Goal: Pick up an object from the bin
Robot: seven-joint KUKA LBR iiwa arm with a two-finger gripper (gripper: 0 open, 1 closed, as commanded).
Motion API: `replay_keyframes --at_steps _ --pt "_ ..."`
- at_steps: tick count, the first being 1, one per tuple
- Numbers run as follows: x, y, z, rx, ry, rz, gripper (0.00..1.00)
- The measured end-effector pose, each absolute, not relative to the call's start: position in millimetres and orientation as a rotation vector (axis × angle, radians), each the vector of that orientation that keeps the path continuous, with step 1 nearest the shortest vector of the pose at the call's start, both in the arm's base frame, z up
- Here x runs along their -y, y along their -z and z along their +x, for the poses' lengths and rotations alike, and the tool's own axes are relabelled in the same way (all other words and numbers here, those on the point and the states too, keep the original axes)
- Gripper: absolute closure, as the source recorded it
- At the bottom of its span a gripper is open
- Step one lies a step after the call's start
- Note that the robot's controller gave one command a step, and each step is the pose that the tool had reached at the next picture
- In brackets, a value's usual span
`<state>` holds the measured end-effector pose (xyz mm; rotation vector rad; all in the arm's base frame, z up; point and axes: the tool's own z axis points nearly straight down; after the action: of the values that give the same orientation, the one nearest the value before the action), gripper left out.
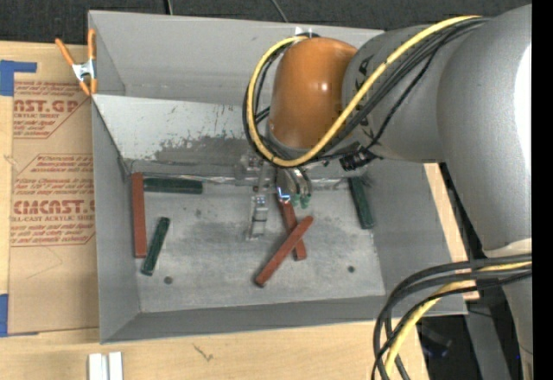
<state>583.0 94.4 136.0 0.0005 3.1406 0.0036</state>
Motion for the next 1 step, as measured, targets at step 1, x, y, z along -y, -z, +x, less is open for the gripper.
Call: replay_keyframes --at_steps 1 --pt "-94.4 -136.0 583.0 -3.141 -0.004 0.000 0.00"
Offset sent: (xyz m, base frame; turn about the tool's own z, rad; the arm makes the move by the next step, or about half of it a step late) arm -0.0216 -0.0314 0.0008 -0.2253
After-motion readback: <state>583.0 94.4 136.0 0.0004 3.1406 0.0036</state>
